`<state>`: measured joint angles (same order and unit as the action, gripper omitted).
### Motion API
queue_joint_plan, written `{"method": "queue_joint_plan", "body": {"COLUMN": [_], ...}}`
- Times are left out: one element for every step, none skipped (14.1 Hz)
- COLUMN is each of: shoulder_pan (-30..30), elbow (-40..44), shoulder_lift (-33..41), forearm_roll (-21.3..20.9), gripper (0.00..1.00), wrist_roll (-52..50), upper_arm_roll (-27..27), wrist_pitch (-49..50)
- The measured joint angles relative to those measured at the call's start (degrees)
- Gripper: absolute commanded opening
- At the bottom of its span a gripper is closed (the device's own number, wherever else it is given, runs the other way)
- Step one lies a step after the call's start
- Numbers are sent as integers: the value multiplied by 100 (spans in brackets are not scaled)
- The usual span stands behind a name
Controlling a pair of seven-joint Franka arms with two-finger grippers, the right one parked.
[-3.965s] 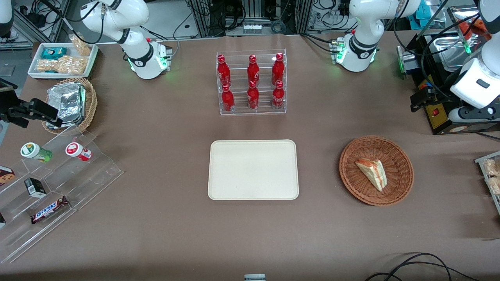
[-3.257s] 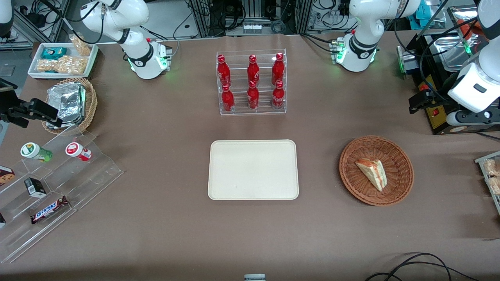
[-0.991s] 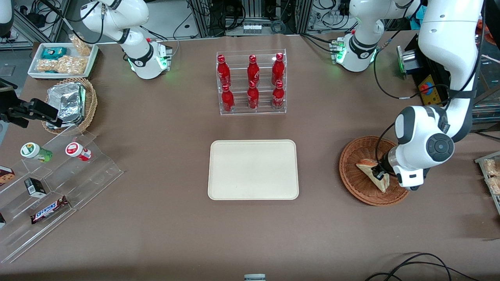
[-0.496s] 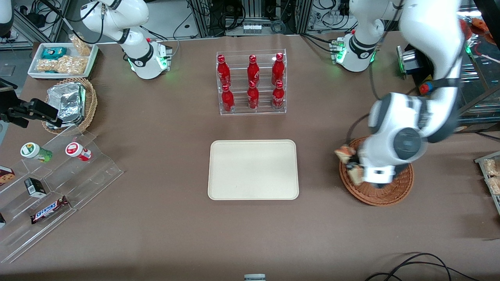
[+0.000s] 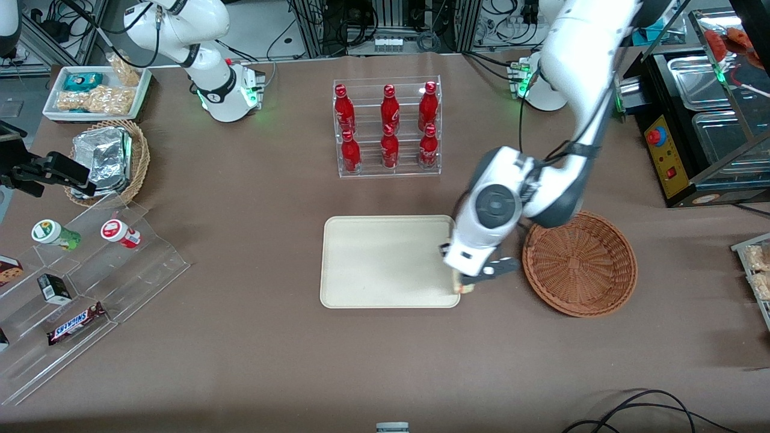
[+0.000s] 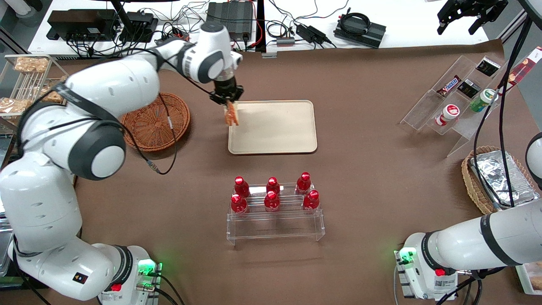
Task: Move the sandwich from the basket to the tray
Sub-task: 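Lift the sandwich with the left gripper and carry it over the cream tray, then lower the sandwich onto the tray center and open the left gripper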
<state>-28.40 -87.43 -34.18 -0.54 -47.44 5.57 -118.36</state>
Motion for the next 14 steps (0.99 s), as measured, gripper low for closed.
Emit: {"method": "queue_joint_plan", "body": {"shoulder_pan": [-212, -395, -540, -652, -719, -758, -786, -814, -837, -858, -883, -906, -920, -927], "elbow": [153, 278, 386, 498, 618, 735, 821, 866, 889, 892, 894, 896, 897, 898], "shoulder_lift": [-183, -351, -498, -635, -749, -840, -908, -958, -1003, -1049, -1098, -1141, -1176, -1203], "forearm_roll": [0, 0, 0, 0, 0, 0, 0, 0, 0, 0, 0, -1, -1, -1], "gripper": [0, 0, 0, 0, 0, 0, 0, 1, 1, 1, 2, 6, 27, 92], "wrist_roll": [-49, -79, -104, -122, -128, -130, -143, -193, -293, -394, -498, -581, -632, -661], "upper_arm_roll": [0, -2, -4, -6, -8, -8, -8, -8, -8, -9, -9, -9, -9, -9], "wrist_pitch": [-168, -346, -485, -567, -590, -591, -591, -591, -604, -657, -709, -738, -767, -784]}}
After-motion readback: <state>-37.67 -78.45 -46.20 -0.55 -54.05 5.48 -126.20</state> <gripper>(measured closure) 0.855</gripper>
